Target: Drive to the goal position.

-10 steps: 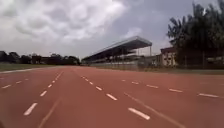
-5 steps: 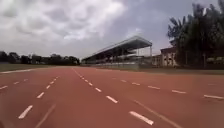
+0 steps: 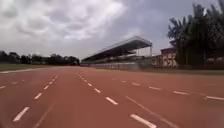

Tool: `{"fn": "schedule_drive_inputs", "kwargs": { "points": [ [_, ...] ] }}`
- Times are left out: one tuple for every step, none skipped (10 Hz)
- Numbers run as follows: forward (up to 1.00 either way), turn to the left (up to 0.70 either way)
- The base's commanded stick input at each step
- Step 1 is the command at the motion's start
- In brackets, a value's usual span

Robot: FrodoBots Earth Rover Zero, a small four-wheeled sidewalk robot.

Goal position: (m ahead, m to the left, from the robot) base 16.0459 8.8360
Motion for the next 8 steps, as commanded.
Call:
{"fn": "schedule_drive_inputs", "kwargs": {
  "points": [
    [0.20,0.00],
    [0.20,0.00],
    [0.20,0.00],
    [0.20,0.00],
    [0.20,0.00],
    [0.20,0.00],
    [0.20,0.00],
    [0.20,0.00]
  ]
}}
